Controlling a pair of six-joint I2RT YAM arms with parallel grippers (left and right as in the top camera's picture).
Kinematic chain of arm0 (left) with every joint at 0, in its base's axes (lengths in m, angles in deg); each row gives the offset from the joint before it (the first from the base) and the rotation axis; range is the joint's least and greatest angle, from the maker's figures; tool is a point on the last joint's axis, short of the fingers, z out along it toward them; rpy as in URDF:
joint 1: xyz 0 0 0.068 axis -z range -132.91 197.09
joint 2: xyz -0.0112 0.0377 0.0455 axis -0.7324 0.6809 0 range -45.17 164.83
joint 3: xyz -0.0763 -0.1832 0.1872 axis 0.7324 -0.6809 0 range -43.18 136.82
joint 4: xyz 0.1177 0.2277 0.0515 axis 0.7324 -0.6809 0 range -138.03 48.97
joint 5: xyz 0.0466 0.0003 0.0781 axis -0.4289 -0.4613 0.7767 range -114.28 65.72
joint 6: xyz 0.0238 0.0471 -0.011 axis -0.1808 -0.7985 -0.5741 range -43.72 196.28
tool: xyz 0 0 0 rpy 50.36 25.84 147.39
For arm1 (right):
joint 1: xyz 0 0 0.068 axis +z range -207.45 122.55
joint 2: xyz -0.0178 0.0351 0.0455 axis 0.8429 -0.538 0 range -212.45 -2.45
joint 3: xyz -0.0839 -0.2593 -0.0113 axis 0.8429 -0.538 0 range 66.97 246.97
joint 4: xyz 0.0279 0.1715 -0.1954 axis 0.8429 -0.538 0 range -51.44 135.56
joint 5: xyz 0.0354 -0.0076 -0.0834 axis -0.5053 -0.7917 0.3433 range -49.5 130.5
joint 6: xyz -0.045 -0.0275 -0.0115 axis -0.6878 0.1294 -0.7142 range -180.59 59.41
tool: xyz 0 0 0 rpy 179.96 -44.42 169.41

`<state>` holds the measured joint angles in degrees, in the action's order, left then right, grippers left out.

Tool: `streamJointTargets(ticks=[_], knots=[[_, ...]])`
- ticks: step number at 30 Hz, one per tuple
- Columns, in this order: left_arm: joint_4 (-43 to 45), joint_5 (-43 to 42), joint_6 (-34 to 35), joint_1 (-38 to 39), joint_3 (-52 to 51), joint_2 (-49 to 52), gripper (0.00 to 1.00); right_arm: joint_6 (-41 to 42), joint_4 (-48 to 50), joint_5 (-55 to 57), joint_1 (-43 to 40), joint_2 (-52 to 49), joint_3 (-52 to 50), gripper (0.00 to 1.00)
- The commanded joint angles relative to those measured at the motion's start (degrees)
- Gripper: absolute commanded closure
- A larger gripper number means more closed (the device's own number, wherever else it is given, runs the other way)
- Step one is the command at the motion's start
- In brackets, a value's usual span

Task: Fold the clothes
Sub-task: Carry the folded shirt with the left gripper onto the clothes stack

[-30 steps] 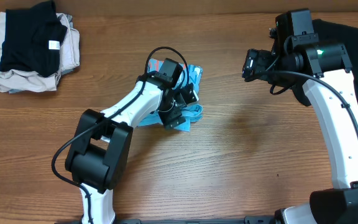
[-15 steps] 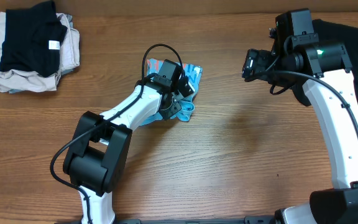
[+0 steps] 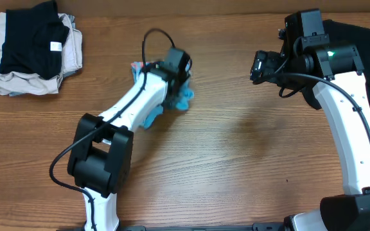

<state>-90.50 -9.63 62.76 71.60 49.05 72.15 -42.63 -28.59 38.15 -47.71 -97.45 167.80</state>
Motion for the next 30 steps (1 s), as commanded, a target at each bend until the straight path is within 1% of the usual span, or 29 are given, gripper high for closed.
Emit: streamJointTargets(ticks=[1,5,10,12,16,22,25,30], knots=[[-3.4,4.0,4.4,-1.3,10.9,-0.5,0.96,-0.4,0.3,0.3,-0.1,0.0,0.4,0.07],[-9.9,4.0,4.9,-3.7,22.8,-0.5,0.96,-0.4,0.3,0.3,-0.1,0.0,0.4,0.07],[-15.9,4.0,6.4,-8.3,35.1,-0.5,0.96,-0.4,0.3,0.3,-0.1,0.0,0.4,0.07],[-18.1,5.5,9.0,-11.2,39.9,-0.5,0.96,-0.4,0.3,0.3,-0.1,0.0,0.4,0.07],[-21.1,7.9,14.2,-17.3,46.0,-0.5,0.96,-0.4,0.3,0.3,-0.1,0.0,0.4,0.07],[-22.3,8.4,22.4,-27.6,48.1,-0.4,0.96,-0.4,0.3,0.3,-0.1,-0.2,0.4,0.07],[-22.3,8.2,27.8,-32.7,47.2,-0.4,0.96,-0.4,0.3,0.2,-0.1,-0.2,0.4,0.07],[-21.2,8.2,34.2,-39.8,44.9,-0.4,0.96,-0.4,0.3,0.1,-0.1,-0.3,0.4,0.07]])
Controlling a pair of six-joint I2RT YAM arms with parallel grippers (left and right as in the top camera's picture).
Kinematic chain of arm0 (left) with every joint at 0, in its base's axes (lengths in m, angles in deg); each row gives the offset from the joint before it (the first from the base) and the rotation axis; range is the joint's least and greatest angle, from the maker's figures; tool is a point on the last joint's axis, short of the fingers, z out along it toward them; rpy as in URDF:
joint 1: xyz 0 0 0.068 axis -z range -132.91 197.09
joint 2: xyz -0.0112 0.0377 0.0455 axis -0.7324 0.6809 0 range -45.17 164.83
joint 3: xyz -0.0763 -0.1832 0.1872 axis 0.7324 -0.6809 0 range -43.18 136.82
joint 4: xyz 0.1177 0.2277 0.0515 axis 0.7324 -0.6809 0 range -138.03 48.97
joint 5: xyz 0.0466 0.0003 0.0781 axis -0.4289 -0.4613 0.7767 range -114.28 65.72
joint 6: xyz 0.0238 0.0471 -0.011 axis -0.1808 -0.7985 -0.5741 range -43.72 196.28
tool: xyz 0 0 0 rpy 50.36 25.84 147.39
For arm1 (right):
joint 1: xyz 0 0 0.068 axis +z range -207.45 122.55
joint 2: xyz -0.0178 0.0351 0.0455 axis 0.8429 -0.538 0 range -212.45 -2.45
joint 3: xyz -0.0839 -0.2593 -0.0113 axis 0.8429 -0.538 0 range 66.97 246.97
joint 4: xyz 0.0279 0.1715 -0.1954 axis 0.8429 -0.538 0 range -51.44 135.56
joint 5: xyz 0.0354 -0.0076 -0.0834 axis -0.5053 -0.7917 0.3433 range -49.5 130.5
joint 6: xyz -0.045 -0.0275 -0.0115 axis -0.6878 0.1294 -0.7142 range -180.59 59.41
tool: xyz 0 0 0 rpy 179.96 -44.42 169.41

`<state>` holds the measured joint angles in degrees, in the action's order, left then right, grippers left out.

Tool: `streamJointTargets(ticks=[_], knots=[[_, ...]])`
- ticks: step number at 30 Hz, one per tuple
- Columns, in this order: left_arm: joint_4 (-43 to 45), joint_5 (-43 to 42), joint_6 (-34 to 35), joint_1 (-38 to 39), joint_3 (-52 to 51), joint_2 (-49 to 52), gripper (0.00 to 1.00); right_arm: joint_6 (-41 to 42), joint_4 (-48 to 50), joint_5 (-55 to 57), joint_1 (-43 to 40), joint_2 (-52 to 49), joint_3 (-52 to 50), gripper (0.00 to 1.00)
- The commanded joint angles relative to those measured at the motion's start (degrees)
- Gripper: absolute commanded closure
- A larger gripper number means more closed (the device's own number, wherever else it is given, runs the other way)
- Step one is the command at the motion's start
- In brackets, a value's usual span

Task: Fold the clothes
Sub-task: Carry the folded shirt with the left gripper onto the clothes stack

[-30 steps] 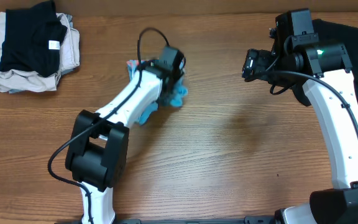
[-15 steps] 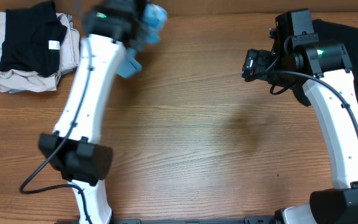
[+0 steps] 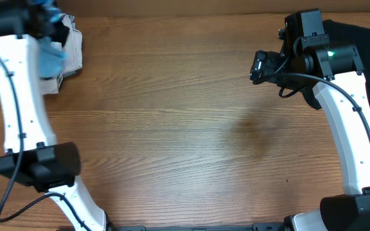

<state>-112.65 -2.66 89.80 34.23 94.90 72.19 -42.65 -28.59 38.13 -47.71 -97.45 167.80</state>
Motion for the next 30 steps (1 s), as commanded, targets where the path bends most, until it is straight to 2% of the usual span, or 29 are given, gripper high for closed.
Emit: streamJointTargets(ticks=[1,6,12,21,26,30], knots=[[1.5,1.2,8.5,-3.6,-1.5,-0.5,0.96,-0.4,0.3,0.1,-0.1,-0.3,0.4,0.07],[6.4,0.4,13.8,-7.7,-5.6,-0.4,0.96,-0.4,0.3,0.1,-0.1,-0.3,0.4,0.07],[17.6,-0.5,14.0,-8.2,-11.1,0.3,0.96,-0.4,0.3,0.1,-0.1,-0.3,0.4,0.07],[25.4,-1.1,14.0,-8.1,-11.4,5.6,0.96,-0.4,0.7,0.1,-0.1,-0.3,0.4,0.07],[30.8,-9.4,13.9,-7.6,-11.4,10.6,0.96,-0.4,1.8,0.1,-0.1,-0.3,0.4,0.07],[34.0,-12.3,13.9,-6.1,-11.4,13.5,0.96,-0.4,1.9,0.1,-0.1,-0.3,0.4,0.07]])
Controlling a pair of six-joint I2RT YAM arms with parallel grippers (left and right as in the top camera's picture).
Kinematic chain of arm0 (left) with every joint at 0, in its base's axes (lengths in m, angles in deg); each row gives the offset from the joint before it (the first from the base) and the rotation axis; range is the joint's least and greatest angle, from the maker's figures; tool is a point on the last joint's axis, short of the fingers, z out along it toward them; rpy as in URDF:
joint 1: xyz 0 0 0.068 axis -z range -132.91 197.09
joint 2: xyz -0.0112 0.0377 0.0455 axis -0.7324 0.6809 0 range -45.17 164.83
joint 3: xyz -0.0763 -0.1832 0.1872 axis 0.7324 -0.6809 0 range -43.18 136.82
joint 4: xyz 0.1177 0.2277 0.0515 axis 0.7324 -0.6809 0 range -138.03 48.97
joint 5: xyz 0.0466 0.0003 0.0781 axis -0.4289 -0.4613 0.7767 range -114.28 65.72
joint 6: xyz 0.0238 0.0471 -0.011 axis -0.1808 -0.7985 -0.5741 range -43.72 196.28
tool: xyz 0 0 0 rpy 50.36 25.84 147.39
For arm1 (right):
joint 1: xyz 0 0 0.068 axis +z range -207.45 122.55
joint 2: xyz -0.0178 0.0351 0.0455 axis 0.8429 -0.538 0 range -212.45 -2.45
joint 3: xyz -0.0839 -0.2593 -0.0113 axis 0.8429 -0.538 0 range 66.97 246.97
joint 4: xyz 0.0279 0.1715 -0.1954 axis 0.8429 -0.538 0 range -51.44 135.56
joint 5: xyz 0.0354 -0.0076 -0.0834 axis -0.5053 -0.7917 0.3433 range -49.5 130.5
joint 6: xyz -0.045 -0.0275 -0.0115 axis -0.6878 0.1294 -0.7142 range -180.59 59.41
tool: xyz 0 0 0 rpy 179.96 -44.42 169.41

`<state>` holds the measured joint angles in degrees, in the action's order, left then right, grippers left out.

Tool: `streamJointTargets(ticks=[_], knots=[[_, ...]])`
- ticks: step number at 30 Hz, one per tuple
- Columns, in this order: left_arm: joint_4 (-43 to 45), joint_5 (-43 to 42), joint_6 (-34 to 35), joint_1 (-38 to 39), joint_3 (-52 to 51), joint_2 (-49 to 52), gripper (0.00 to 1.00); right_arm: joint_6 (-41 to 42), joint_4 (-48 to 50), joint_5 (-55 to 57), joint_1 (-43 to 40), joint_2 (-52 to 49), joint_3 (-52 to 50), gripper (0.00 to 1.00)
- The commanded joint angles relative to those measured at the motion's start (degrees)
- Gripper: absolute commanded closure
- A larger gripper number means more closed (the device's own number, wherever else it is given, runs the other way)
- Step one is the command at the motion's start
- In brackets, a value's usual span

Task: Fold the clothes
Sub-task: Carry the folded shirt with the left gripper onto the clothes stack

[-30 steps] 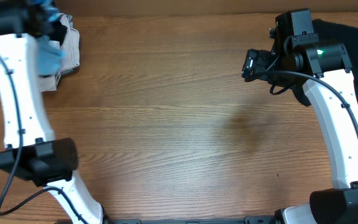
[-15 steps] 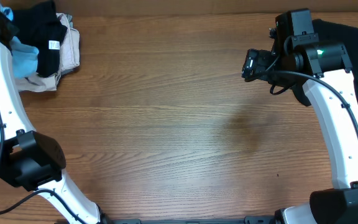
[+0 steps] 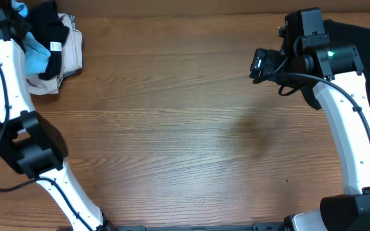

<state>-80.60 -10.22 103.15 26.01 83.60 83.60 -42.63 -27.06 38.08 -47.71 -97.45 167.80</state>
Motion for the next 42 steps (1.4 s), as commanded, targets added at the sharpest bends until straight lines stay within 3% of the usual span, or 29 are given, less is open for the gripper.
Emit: streamJointTargets(ticks=[1,9,10,11,12,13,14,22,30,35,42], knots=[[2.4,-4.7,0.6,2.6,-0.1,2.5,0.96,-0.4,0.3,0.2,-0.1,-0.3,0.4,0.07],[5.8,-4.5,0.3,6.2,-0.1,3.5,0.96,-0.4,0.3,0.2,-0.1,-0.3,0.4,0.07],[6.2,-4.5,0.3,6.6,-0.1,3.5,0.92,-0.4,0.3,0.2,-0.1,-0.3,0.4,0.07],[6.5,-4.7,0.3,6.9,-0.1,3.5,0.76,-0.4,0.3,0.2,-0.1,-0.3,0.4,0.07],[6.8,-4.7,-0.1,7.1,-0.1,3.5,0.55,-0.4,0.3,0.2,-0.1,-0.3,0.4,0.07],[7.0,-4.7,-0.5,7.3,-0.1,3.5,0.19,-0.4,0.3,0.2,-0.1,-0.3,0.4,0.07],[7.1,-4.7,-1.6,7.4,-0.1,3.5,0.00,-0.4,0.3,0.2,-0.1,-0.3,0.4,0.07],[3.6,-12.9,-16.0,7.4,2.8,-0.3,0.00,-0.4,0.4,0.2,-0.1,-0.3,0.4,0.07],[1.0,-8.3,-25.6,6.3,3.0,-7.4,0.00,-0.4,0.4,0.2,-0.1,-0.9,0.4,0.07],[4.3,-7.3,-29.7,3.6,3.0,-4.0,0.00,-0.4,0.3,0.1,-0.1,-3.2,0.4,0.07],[7.5,-8.2,-29.7,0.8,3.0,5.5,0.00,-0.4,0.3,-0.7,-0.1,-5.3,0.4,0.07]])
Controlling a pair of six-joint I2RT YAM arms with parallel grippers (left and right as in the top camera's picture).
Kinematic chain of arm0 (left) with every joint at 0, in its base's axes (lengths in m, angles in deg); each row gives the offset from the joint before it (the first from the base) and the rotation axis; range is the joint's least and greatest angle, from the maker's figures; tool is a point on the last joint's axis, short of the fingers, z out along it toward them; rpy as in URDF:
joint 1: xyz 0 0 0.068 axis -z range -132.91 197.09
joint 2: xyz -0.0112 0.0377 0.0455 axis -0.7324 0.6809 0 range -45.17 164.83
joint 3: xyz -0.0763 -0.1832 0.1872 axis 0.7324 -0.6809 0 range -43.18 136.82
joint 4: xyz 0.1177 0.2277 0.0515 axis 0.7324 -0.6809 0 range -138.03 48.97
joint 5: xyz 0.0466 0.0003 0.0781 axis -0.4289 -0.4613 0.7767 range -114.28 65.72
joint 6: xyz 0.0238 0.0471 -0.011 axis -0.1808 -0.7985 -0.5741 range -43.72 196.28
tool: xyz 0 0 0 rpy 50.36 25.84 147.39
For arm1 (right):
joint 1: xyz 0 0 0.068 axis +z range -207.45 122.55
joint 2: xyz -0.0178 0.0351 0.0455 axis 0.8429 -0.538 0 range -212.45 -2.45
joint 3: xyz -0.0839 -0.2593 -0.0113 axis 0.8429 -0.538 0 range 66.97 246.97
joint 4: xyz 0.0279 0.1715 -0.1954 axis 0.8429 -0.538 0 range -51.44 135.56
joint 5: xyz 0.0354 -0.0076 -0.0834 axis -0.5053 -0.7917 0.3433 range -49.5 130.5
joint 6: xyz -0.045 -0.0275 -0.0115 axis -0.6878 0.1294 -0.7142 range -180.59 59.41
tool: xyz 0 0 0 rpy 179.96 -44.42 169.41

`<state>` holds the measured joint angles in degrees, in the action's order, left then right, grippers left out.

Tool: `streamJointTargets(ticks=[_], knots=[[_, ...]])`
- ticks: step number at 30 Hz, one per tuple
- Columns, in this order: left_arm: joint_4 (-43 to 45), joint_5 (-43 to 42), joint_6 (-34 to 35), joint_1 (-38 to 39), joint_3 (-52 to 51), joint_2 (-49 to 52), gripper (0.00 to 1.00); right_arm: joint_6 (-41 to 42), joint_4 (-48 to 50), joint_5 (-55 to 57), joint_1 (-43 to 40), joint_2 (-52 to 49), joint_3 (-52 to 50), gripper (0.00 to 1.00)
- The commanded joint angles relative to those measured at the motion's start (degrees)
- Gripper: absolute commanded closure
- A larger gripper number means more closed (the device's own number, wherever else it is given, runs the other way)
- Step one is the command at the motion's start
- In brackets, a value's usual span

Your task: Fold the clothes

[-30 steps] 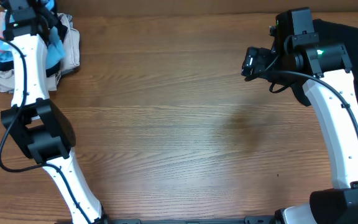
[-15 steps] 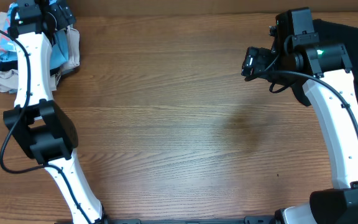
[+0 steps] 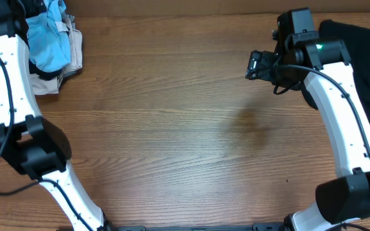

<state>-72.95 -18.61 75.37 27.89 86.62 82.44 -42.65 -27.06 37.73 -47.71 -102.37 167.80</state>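
Observation:
A light blue garment (image 3: 47,40) lies spread on top of the stack of folded beige and black clothes (image 3: 44,80) at the table's far left corner. My left gripper (image 3: 19,11) is at the top edge just beside the blue garment; its fingers are hidden by the arm, so I cannot tell whether it still holds the cloth. My right gripper (image 3: 252,65) hovers over bare table at the far right, apparently open with nothing in it. A heap of black clothes (image 3: 358,48) lies behind the right arm.
The wooden table (image 3: 185,141) stretches between the two arms. The left arm (image 3: 11,96) runs along the left edge, and the right arm (image 3: 345,128) runs along the right edge.
The blue garment hung bunched below my left gripper beside the stack; now it lies spread wider on top of the stack. My right gripper has shifted slightly left.
My left gripper first held the blue garment at the table's middle. Then it was at the far left corner with the garment dangling over the folded stack. The garment stayed hanging there, and now it rests on the stack. The right arm barely moved.

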Motion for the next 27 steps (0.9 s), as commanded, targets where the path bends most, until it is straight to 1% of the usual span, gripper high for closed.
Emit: streamJointTargets(ticks=[1,9,14,15,16,19,23,27], knots=[[-0.2,0.0,-1.9,-1.1,0.0,8.4,0.00,-0.4,0.3,-0.4,-0.1,-0.4,0.4,0.07],[-0.4,0.3,-2.2,-1.0,0.0,20.7,0.00,-0.4,0.0,-0.4,-0.1,-0.5,0.4,0.07],[-0.4,0.3,-2.3,-1.0,0.4,22.3,0.00,-0.4,-0.2,-0.4,-0.1,-0.5,0.4,0.07],[-0.6,0.3,-2.3,-1.0,1.0,21.8,0.00,-0.4,-0.2,-0.4,-0.1,-0.5,0.4,0.07],[-0.9,0.3,-2.3,-1.0,1.8,21.0,0.00,-0.4,-0.1,-0.4,-0.1,-0.5,0.4,0.00],[-2.9,0.3,-2.3,-1.0,4.8,17.5,0.00,-0.4,0.2,-0.3,-0.1,0.1,0.7,0.00],[-9.9,0.2,-2.3,-0.9,10.7,10.2,0.00,-2.0,-0.1,-0.1,-0.1,2.2,3.7,0.00],[-18.1,0.2,-2.1,0.3,14.8,1.3,0.00,-2.9,-2.5,2.7,-0.1,5.7,10.2,0.00]])
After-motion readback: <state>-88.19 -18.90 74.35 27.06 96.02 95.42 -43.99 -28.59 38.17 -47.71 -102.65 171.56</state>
